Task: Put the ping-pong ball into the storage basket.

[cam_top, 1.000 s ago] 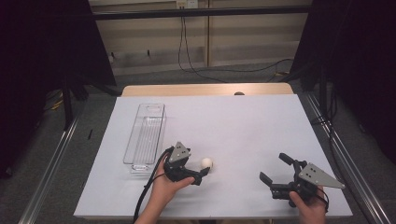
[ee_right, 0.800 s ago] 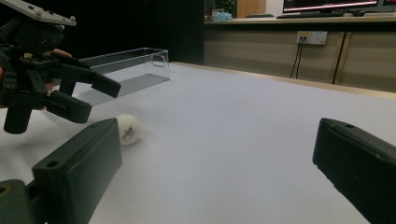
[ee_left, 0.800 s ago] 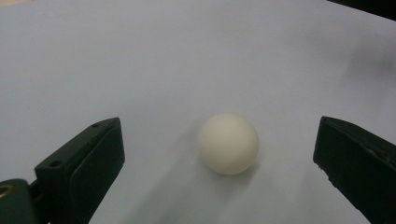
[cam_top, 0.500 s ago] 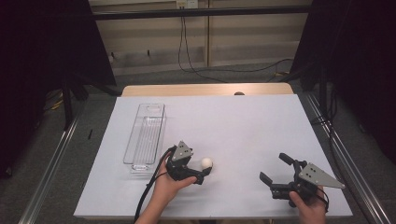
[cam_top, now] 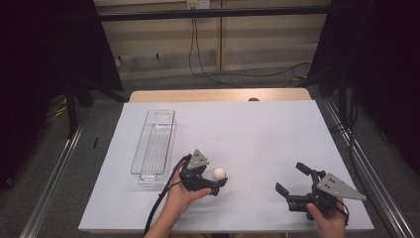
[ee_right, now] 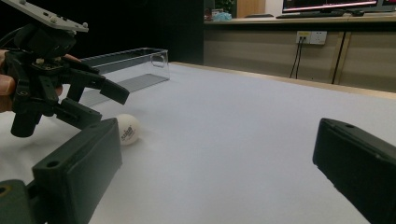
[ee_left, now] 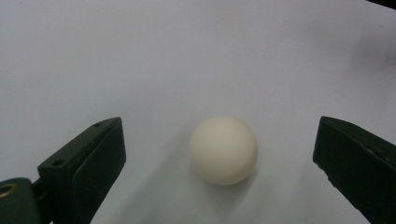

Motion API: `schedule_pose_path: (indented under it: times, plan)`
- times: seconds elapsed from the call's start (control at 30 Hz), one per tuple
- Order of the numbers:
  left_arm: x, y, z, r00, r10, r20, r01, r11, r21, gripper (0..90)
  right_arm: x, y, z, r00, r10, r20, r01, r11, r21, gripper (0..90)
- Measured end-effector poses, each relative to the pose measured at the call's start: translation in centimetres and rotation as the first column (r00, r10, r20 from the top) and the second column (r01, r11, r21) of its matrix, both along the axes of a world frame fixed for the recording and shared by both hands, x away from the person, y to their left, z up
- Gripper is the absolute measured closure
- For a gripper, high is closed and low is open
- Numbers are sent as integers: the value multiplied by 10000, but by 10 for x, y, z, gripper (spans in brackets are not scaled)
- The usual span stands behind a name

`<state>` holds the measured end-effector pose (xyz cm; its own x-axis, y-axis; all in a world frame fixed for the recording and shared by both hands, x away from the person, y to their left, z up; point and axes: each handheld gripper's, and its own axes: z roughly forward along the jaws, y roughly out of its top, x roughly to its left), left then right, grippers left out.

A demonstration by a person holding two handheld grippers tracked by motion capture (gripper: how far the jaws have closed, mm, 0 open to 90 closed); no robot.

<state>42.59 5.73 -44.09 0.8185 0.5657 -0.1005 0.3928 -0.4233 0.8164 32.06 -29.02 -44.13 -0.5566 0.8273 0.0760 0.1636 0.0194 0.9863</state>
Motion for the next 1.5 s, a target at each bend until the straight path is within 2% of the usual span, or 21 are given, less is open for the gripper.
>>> schedule_pose_path:
  times: [0.1, 0.3, 0.47, 0.5, 0.6, 0.7, 0.77, 0.83, 0.87, 1.07, 1.2, 1.33, 1.37, 1.43, 1.47, 1.5]
  plan:
    - [1, -1, -1, 10000, 35, -12, -35, 10000, -79, 29, 0, 0, 0, 10000, 63, -39, -64, 10000, -29, 8]
    - [2, -3, -2, 10000, 9, -77, -8, 9999, 123, 32, 0, 0, 0, 10000, -2, -22, 2, 10000, 21, 7]
    - [3, -4, -2, 9999, 15, -114, -14, 9999, 107, 39, 0, 0, 0, 10000, 4, -29, -4, 10000, 10, 8]
    - [3, -4, -3, 9999, 45, -141, -45, 10000, -4, 41, 0, 0, 0, 10000, 1, -44, -1, 10000, 18, 7]
    - [3, -5, -2, 9998, 60, -164, -56, 9996, 267, 47, 0, 0, 0, 10000, 19, -22, -20, 10000, -10, 7]
    - [4, -7, -3, 9999, 42, -153, -40, 9998, 174, 59, 0, 0, 0, 10000, -9, -27, 9, 10000, 22, 7]
    - [5, -7, -2, 9998, 12, -193, -6, 9994, 335, 67, 0, 0, 0, 10000, 5, -66, -5, 10000, 19, 8]
    - [5, -9, -4, 9995, -146, -280, 154, 9995, 273, 89, 0, 0, 0, 10000, -10, -89, 10, 10000, 38, 7]
    - [5, -9, -3, 9996, -111, -254, 122, 9988, 470, 92, 0, 0, 0, 10000, -27, -83, 27, 10000, 54, 7]
    - [6, -10, -5, 9991, -210, -375, 228, 9985, 491, 141, 0, 0, 0, 9999, -61, -83, 62, 9999, 79, 7]
    - [7, -10, -5, 9985, -348, -432, 378, 9969, 695, 175, 0, 0, 0, 10000, -46, -68, 47, 10000, 77, 7]
    - [7, -12, -7, 9975, -446, -553, 482, 9967, 649, 217, 0, 0, 0, 10000, -22, -68, 22, 10000, 51, 8]
    - [7, -12, -7, 9970, -484, -599, 533, 9953, 814, 225, 0, 0, 0, 10000, -21, -53, 21, 10000, 38, 8]
    - [8, -13, -8, 9965, -533, -642, 580, 9955, 750, 237, 0, 0, 0, 10000, -32, -61, 33, 10000, 56, 7]
    - [6, -14, -8, 9982, -286, -528, 329, 9959, 840, 243, 0, 0, 0, 10000, -66, -72, 67, 9999, 92, 8]
    - [7, -14, -9, 9968, -509, -611, 551, 9961, 686, 258, 0, 0, 0, 10000, -65, -71, 66, 9999, 84, 8]
